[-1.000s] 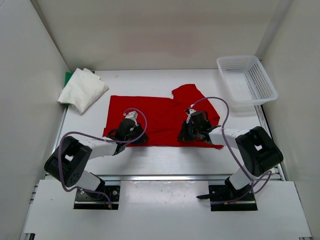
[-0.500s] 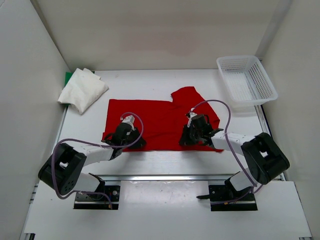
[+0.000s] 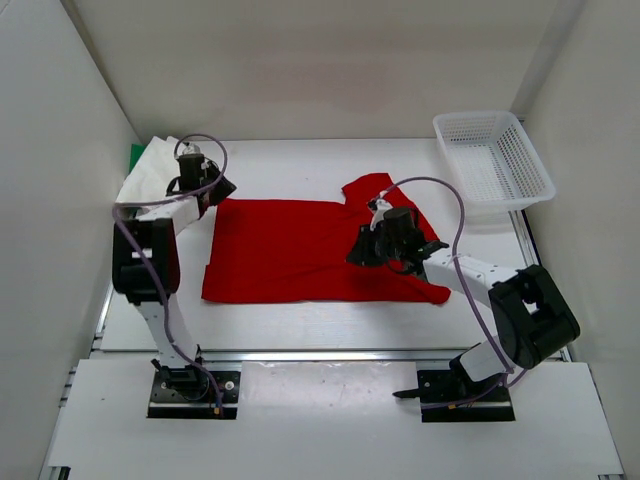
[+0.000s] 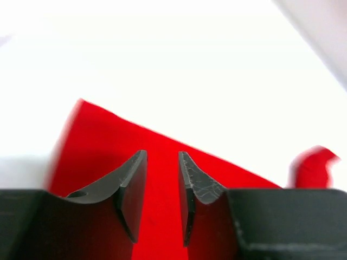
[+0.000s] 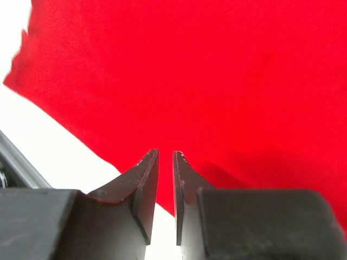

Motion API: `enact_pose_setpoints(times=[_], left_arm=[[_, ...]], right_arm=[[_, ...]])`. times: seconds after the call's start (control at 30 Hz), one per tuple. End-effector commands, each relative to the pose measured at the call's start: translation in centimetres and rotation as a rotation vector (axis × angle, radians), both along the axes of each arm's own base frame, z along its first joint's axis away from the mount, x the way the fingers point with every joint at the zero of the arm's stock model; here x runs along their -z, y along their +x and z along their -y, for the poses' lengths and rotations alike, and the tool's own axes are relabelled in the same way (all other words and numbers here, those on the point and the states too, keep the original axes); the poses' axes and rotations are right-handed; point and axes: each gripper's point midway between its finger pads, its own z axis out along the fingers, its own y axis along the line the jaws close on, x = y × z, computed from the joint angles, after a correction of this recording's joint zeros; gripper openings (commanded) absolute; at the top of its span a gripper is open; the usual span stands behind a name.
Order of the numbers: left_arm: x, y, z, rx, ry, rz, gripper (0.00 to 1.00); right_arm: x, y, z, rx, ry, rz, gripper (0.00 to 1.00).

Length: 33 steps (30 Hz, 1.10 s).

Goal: Fold and stack the t-shirts
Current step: Fold the flattened tshirt in 1/3 of the way, then grap the side of the flattened tshirt furthest away from the robot with both arms

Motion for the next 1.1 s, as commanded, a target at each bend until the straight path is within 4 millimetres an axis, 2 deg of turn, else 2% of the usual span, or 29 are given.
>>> enact_pose_setpoints(times=[0.0,0.03,0.07,0.1,0.13,0.2,0.23,0.3,0.37,0.43,0.63,0.73,0.87,0.9,0.97,1.03,1.07], left_arm=[[3.0,0.6,-2.3,-0.001,0.124,-0.154,0.41],[3.9,1.4,-2.9,-0.009,0.159,-0.186,0.44],[4.2,2.2,-5.0,-0.047,0.169,-0.206,0.46],[3.7,3.2,-4.8,-0.035,0.171,-0.194,0.48],[5.3,3.0,-5.2,-0.037,0.171,-0.237,0.49],[5.5,3.7,-5.6,-0.041,0.183,-0.246,0.51],[5.9,3.8,-6.0,-0.048,0.184,-0.254,0.51],[6.1,3.8,-5.7,-0.042,0.184,-0.256,0.52],[6.6,3.5,-6.8,-0.073,0.201,-0.277,0.52],[6.7,3.3,-6.7,-0.067,0.206,-0.276,0.52],[6.4,3.1,-7.4,-0.074,0.257,-0.287,0.53],[6.9,3.7,-6.5,-0.037,0.292,-0.331,0.51],[7.6,4.6,-6.2,-0.003,0.332,-0.399,0.44],[7.8,4.7,-6.2,0.008,0.328,-0.416,0.41],[8.0,4.7,-5.8,0.019,0.32,-0.43,0.38],[7.9,4.6,-6.5,0.003,0.329,-0.438,0.37],[8.1,4.3,-6.4,-0.004,0.346,-0.446,0.41]], right_arm=[[0.2,-1.5,-0.7,-0.045,0.032,0.002,0.16],[0.3,-1.7,-0.5,-0.04,0.032,0.006,0.15],[0.3,-2.2,-0.6,-0.048,0.044,-0.001,0.15],[0.5,-2.5,-0.5,-0.051,0.042,-0.003,0.15],[0.7,-2.6,-0.2,-0.043,0.042,-0.005,0.15],[1.1,-3.1,-0.1,-0.049,0.045,-0.021,0.14],[1.0,-3.2,0.0,-0.052,0.052,-0.021,0.14],[1.3,-3.5,-0.1,-0.056,0.056,-0.031,0.13],[1.6,-3.4,0.2,-0.043,0.057,-0.038,0.13],[2.0,-3.6,0.3,-0.048,0.057,-0.048,0.13],[1.4,-3.4,-0.1,-0.06,0.068,-0.029,0.12],[0.7,-3.1,-0.2,-0.06,0.082,-0.019,0.12],[-1.5,-2.4,-0.2,-0.05,0.099,0.028,0.12],[-2.6,-2.3,-0.2,-0.052,0.107,0.061,0.12],[-3.8,-1.9,0.6,-0.025,0.107,0.098,0.12],[-6.9,-0.9,1.6,0.018,0.141,0.179,0.13],[-8.1,-0.8,1.9,0.025,0.157,0.207,0.13]])
